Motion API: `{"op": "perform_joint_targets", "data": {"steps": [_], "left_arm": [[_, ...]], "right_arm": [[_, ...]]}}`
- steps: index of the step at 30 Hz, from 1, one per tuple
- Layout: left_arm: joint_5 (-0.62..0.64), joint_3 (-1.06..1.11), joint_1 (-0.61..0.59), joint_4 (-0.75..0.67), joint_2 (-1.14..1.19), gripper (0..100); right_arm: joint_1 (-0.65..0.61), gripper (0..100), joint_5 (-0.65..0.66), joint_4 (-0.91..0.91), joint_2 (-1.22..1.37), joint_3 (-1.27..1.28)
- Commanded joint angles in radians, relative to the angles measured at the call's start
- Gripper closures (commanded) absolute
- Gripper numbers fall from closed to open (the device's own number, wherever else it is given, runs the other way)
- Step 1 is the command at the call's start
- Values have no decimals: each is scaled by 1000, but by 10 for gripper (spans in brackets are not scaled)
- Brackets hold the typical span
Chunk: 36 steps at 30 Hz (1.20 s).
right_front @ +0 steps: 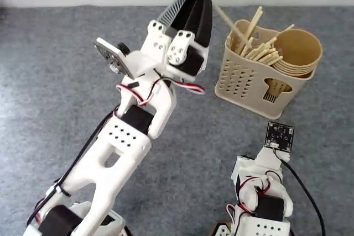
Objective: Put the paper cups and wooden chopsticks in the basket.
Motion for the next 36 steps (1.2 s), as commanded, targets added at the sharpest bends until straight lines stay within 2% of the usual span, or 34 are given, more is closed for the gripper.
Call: {"op": "perform_joint_targets", "data": {"steps": [1,5,14,17,21,27,32,36], "left_arm": [[-41,-111,-6,-21,55,987],[-147,-128,0,-25,138,987],[-301,-67,38,-11,203,984],[-370,-25,78,31,196,927],[-379,-13,89,66,192,840],[-379,-15,78,71,175,841],[-328,33,66,77,32,841],[-328,134,66,173,-126,877]], "right_arm": [[7,990,-12,-22,-10,-8],[7,990,-12,-22,-10,-8],[8,990,-12,-22,-10,-8],[8,990,-12,-22,-10,-8],[8,990,-12,-22,-10,-8],[8,990,-12,-22,-10,-8],[8,990,-12,-24,-10,-8],[8,990,-12,-24,-10,-8]]}}
